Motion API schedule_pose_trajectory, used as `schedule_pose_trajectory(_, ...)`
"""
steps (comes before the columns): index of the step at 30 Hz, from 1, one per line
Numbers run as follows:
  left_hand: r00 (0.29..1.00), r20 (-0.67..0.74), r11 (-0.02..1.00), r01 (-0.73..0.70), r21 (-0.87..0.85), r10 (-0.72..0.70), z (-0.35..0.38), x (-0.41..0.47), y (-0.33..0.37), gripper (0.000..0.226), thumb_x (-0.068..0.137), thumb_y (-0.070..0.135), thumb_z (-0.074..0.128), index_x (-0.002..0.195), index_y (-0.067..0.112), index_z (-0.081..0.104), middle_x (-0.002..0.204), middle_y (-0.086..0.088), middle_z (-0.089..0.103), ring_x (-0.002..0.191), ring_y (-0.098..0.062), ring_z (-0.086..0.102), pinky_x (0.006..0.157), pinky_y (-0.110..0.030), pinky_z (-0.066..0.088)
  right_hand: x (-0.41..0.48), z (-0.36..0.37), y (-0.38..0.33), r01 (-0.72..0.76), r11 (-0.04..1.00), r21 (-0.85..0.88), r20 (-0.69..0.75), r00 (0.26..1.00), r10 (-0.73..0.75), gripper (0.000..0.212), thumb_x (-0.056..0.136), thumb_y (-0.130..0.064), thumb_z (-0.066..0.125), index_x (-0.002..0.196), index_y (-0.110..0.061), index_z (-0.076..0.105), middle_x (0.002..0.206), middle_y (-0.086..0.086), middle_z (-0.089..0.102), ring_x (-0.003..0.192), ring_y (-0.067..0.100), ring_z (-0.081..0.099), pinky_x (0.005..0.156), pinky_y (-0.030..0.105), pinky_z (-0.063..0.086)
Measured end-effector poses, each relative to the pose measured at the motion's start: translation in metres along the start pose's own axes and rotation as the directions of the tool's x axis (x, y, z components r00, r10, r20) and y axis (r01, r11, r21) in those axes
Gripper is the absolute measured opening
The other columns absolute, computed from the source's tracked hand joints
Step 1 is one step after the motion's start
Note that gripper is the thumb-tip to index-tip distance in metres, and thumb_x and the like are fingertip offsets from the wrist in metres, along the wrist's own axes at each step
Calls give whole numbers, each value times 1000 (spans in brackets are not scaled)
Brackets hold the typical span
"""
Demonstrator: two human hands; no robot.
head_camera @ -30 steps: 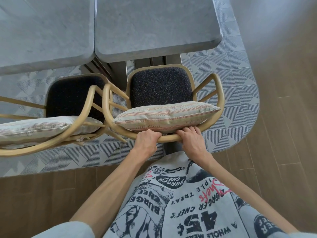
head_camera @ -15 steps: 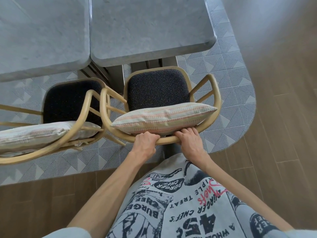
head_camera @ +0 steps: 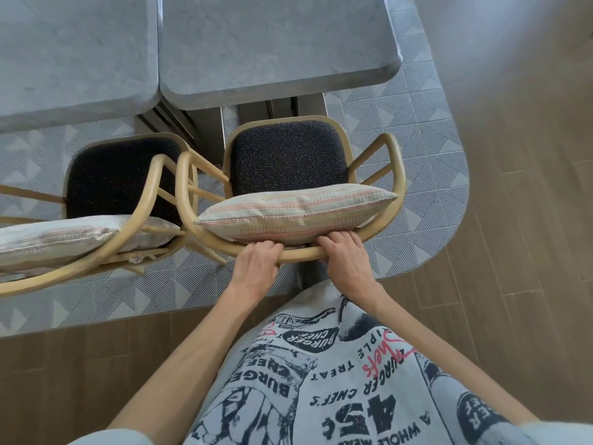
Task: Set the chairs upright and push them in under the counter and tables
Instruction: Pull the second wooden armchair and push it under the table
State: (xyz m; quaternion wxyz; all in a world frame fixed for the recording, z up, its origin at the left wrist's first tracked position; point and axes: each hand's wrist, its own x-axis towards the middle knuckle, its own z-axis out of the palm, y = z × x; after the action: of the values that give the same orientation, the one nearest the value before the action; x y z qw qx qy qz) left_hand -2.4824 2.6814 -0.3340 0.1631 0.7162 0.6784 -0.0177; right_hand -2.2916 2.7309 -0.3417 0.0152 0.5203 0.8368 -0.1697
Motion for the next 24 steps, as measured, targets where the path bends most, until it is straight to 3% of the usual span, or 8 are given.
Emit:
schedule_pose_trajectory(4, 992, -110, 998, 58, 12, -56, 5, -20, -25, 51, 63, 8, 84, 111, 6, 68, 106, -12, 69, 100, -30, 63, 97, -48, 46, -6, -1, -5, 69, 997, 15, -51, 996, -69, 29, 82, -5, 65, 108, -17, 68, 100, 2, 68, 98, 25, 61, 97, 38, 42)
schedule_pose_trajectory(10, 981, -183, 998, 59, -29, -64, 0, -21, -33, 34, 69, -5, 76, 101, 5, 73, 92, -11, 72, 86, -30, 66, 85, -44, 54, -6, -2, -6, 70, 997, 28, -39, 997, -69, 33, 82, -1, 63, 112, -15, 69, 104, 3, 70, 99, 25, 63, 96, 37, 43)
schedule_pose_trajectory(16, 976, -178, 992, 116, -44, -122, -2, -20, -26, 27, 74, -8, 66, 97, 4, 74, 90, -12, 72, 85, -30, 64, 87, -45, 52, -7, -2, -10, 42, 999, 26, -18, 999, -42, 36, 83, 1, 58, 114, -15, 66, 106, 1, 68, 101, 23, 58, 98, 34, 38)
schedule_pose_trajectory(24, 973, -197, 992, 115, -44, -121, 3, -24, -21, 29, 73, -5, 68, 99, 6, 74, 90, -10, 73, 84, -29, 64, 87, -44, 52, -11, 2, -8, -11, 998, 61, -43, 999, 14, 30, 79, 4, 61, 103, -12, 69, 97, 3, 70, 94, 25, 59, 94, 34, 40)
